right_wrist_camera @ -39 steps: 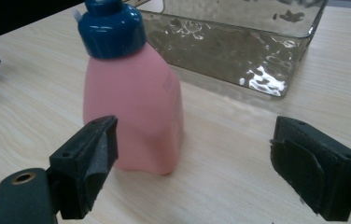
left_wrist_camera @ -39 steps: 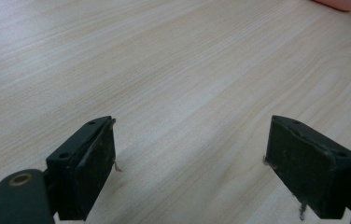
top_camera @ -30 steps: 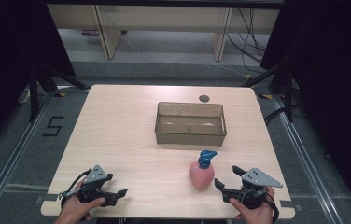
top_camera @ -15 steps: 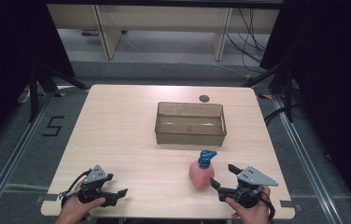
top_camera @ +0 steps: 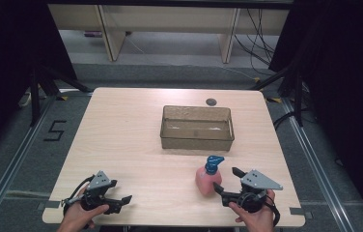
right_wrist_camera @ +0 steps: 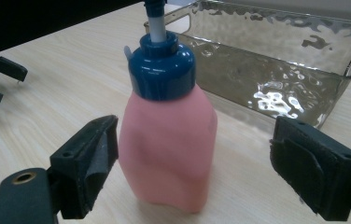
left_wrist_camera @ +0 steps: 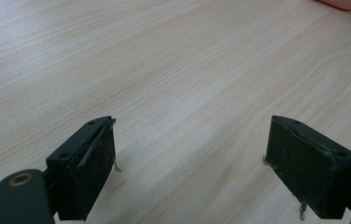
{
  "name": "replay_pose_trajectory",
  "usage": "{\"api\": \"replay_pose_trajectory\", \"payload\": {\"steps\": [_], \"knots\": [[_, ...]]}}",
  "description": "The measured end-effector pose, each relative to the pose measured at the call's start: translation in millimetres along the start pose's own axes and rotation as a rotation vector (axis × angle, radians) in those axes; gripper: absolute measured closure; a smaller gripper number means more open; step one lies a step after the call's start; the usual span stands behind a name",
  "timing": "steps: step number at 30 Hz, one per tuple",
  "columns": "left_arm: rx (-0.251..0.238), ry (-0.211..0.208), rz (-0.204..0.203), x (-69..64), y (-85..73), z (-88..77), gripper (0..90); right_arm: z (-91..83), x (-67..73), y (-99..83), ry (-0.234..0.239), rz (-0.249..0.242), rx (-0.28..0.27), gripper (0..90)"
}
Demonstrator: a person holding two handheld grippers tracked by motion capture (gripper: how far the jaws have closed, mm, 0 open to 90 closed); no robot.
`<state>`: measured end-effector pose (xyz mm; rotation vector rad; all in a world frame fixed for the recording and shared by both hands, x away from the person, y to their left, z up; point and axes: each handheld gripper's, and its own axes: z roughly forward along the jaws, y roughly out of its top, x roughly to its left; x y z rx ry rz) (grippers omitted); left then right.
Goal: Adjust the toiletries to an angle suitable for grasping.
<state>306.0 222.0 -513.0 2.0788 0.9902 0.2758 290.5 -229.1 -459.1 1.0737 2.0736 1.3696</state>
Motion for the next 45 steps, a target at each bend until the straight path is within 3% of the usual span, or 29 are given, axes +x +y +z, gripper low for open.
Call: {"api": "replay_pose_trajectory", "payload": {"steps": [5, 10, 14, 22, 27, 30, 31, 32, 35, 36, 43, 45], "knots": [[-0.016, -0.011, -0.016, -1.4, -0.3, 0.5, 15.2, 3.2, 2.9, 3.6, 0.016, -0.013, -0.005, 16.3], [0.000, -0.001, -0.002, 0.0, 0.0, 0.0, 15.2, 8.2, 4.9, 6.4, 0.022, -0.035, -0.015, 17.4], [-0.001, 0.000, -0.004, 0.1, 0.0, -0.1, 15.2, 10.4, 8.0, 7.4, 0.031, -0.015, -0.021, 18.5], [-0.011, -0.008, -0.012, -0.9, -0.2, 0.1, 15.2, 20.6, 9.1, 11.6, 0.039, -0.053, -0.054, 23.4], [-0.018, -0.014, -0.018, -1.5, -0.3, 0.2, 15.2, 25.5, 11.0, 13.7, 0.061, -0.029, -0.046, 25.6], [-0.019, -0.014, -0.016, -1.5, -0.4, 0.1, 15.1, 26.2, 10.2, 14.3, 0.047, -0.036, -0.041, 26.6], [-0.019, -0.014, -0.017, -1.5, -0.4, 0.1, 15.1, 28.1, 11.4, 13.6, 0.046, -0.016, -0.059, 27.3], [-0.018, -0.014, -0.016, -1.5, -0.4, 0.0, 15.1, 27.9, 8.8, 14.6, 0.049, -0.041, -0.049, 27.9], [-0.018, -0.014, -0.016, -1.6, -0.3, 0.1, 15.2, 30.7, 9.1, 14.9, 0.057, -0.018, -0.046, 29.2], [-0.017, -0.012, -0.014, -1.6, -0.4, 0.2, 15.2, 31.4, 7.6, 15.5, 0.053, -0.047, -0.052, 29.7], [-0.020, -0.009, -0.011, -1.4, -0.6, 0.0, 15.2, 37.0, 7.9, 15.8, 0.077, -0.027, -0.054, 33.5], [-0.006, -0.016, -0.004, -0.8, -0.2, -0.9, 15.2, 37.2, 7.1, 16.2, 0.062, -0.032, -0.052, 35.1]]}}
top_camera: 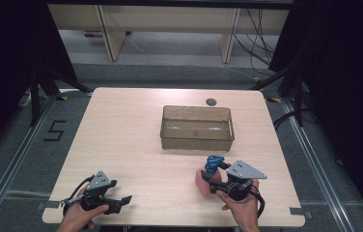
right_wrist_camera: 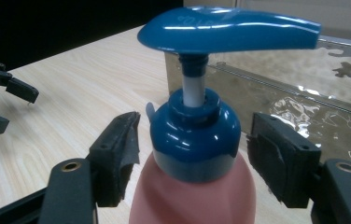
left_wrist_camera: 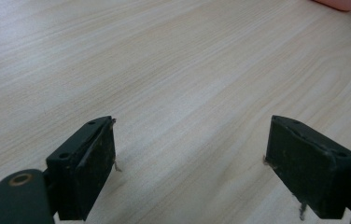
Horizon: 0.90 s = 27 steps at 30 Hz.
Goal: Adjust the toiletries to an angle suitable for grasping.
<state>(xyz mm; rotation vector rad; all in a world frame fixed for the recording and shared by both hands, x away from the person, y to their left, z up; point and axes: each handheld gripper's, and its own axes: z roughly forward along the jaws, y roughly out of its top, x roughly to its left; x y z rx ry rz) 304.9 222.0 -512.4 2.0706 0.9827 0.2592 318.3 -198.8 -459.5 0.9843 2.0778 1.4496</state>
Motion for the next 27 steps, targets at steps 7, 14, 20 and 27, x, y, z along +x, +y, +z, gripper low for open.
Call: {"api": "replay_pose_trajectory", "payload": {"steps": [7, 14, 20, 27], "knots": [[-0.011, 0.005, -0.004, -0.3, -0.4, 0.7, 15.2, 1.0, 1.4, 0.7, 0.001, 0.012, 0.000, 38.2], [-0.013, 0.006, -0.005, -0.5, -0.4, 0.7, 15.2, 2.5, -0.1, 1.4, -0.003, -0.013, -0.007, 41.2], [-0.013, 0.006, -0.004, -0.5, -0.3, 0.5, 15.2, 3.4, 0.2, 0.7, -0.005, -0.006, -0.004, 45.2], [-0.021, 0.009, -0.017, -0.8, 0.0, 1.4, 15.2, 2.3, -1.5, 1.7, -0.003, -0.022, 0.001, 49.2]]}}
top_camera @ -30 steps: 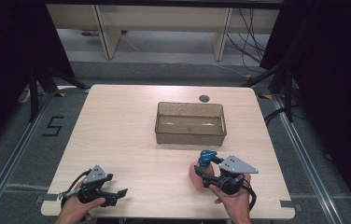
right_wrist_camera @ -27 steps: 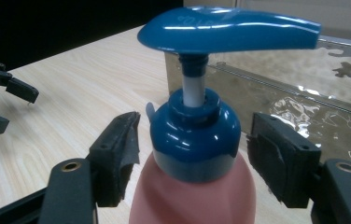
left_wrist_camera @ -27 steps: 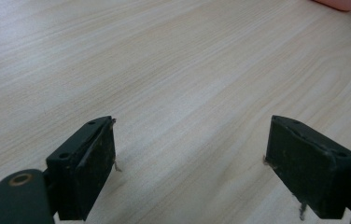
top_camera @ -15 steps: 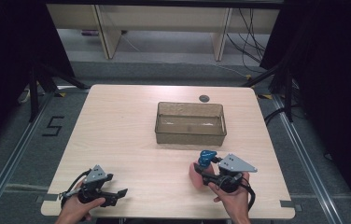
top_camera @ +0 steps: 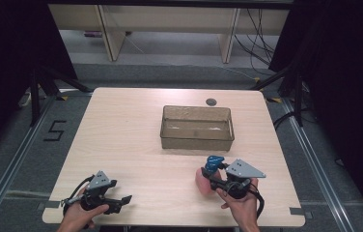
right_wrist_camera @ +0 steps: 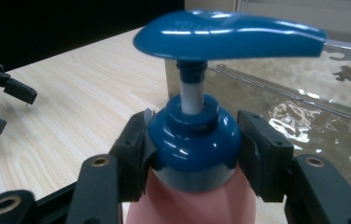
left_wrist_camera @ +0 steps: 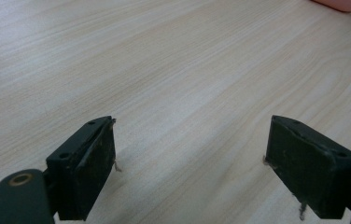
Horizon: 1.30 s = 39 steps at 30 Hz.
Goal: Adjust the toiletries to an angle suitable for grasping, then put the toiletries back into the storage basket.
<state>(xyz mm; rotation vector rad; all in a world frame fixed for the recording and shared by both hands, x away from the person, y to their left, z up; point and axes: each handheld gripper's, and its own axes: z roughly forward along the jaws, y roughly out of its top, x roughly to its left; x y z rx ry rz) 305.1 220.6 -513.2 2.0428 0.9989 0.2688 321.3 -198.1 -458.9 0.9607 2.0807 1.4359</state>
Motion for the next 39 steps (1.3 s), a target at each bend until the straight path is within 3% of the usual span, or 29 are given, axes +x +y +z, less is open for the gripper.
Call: {"api": "replay_pose_trajectory", "payload": {"steps": [1, 3, 5, 9, 20, 22, 24, 25, 26, 30, 31, 36, 37, 39], "knots": [[-0.010, -0.001, -0.010, -0.6, 0.2, 0.5, 15.2, 0.3, 1.3, 0.4, 0.003, 0.002, -0.004, 50.3], [0.006, 0.001, 0.014, 0.2, 1.6, -0.9, 15.2, -2.5, 7.0, 3.1, -0.020, -0.028, 0.016, 53.3], [0.006, 0.000, 0.012, 0.2, 1.7, -0.8, 15.3, -3.4, 8.5, 2.1, -0.025, -0.006, 0.011, 53.4], [0.011, 0.001, 0.005, 0.3, 1.6, -0.9, 15.3, -2.6, 7.8, 2.6, -0.029, -0.051, 0.002, 53.5], [0.001, 0.002, 0.000, -0.9, 1.3, -1.4, 15.3, -1.4, 12.5, 5.0, 0.008, -0.027, -0.009, 53.5], [0.005, -0.002, -0.003, -1.2, 1.3, -2.0, 15.3, -2.4, 14.2, 5.7, -0.006, -0.015, -0.008, 53.6], [-0.013, -0.001, -0.011, -2.4, 0.8, -1.5, 15.3, -3.1, 13.6, 7.7, 0.006, -0.017, -0.003, 53.6], [-0.002, 0.000, 0.001, -1.4, 1.0, -2.3, 15.3, -1.7, 11.4, 8.3, 0.002, -0.047, -0.032, 53.6], [-0.002, 0.000, 0.001, -1.4, 1.0, -2.3, 15.3, -4.0, 12.1, 9.6, -0.004, -0.034, -0.010, 53.5], [-0.008, 0.001, -0.005, -1.3, 0.5, -1.9, 15.3, -3.9, 9.1, 11.5, 0.002, -0.040, -0.027, 53.5], [-0.019, 0.001, -0.018, -2.1, 0.1, -1.3, 15.3, -6.0, 8.5, 12.8, -0.010, -0.012, -0.007, 53.6], [-0.008, 0.000, -0.002, -1.3, 0.6, -2.0, 15.3, -5.7, -0.4, 16.5, -0.035, -0.036, -0.019, 53.6], [-0.014, -0.003, -0.009, -2.7, 0.9, -1.8, 15.3, -5.9, -1.0, 19.2, -0.035, 0.004, -0.005, 53.6], [-0.015, -0.004, -0.009, -3.0, 0.4, -1.9, 15.3, -5.4, -4.5, 21.3, -0.037, -0.016, -0.008, 53.6]]}}
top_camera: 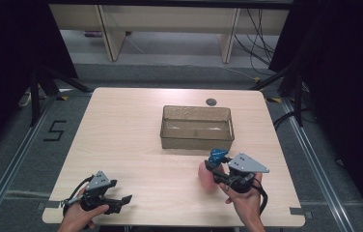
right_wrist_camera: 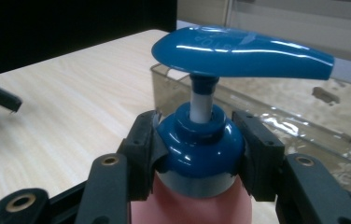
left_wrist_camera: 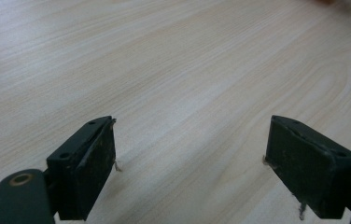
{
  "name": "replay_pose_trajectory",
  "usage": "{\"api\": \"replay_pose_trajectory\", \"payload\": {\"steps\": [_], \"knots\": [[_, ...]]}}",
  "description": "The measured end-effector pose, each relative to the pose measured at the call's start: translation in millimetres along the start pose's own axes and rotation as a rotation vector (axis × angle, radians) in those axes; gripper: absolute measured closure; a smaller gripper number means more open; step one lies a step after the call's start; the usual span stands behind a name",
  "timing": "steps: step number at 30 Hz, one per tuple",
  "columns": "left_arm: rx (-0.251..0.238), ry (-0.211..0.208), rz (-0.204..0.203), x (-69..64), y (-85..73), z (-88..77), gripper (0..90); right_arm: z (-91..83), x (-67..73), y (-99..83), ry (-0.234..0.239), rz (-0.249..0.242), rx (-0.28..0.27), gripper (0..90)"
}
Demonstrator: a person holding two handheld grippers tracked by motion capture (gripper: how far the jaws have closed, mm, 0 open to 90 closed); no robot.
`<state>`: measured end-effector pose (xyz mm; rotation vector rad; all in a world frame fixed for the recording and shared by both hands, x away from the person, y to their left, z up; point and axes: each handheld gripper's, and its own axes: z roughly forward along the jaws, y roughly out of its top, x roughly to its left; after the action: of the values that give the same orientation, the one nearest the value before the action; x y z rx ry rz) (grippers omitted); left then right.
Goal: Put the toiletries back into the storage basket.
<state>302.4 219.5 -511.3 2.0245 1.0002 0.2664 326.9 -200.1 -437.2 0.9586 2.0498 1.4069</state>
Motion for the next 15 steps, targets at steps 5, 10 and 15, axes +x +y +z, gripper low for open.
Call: {"api": "replay_pose_trajectory", "payload": {"steps": [5, 10, 15], "knots": [[0.008, 0.011, 0.011, 3.9, -1.7, -3.1, 15.3, 3.3, -7.1, 11.0, -0.016, -0.008, -0.003, 53.6], [-0.009, 0.009, -0.010, 1.7, -1.9, -0.7, 15.3, 7.1, -14.3, 27.3, -0.026, -0.011, -0.007, 53.6], [-0.002, 0.018, -0.006, 3.3, -1.6, -1.5, 15.3, 10.4, -23.9, 51.3, -0.029, -0.010, -0.032, 53.6]]}}
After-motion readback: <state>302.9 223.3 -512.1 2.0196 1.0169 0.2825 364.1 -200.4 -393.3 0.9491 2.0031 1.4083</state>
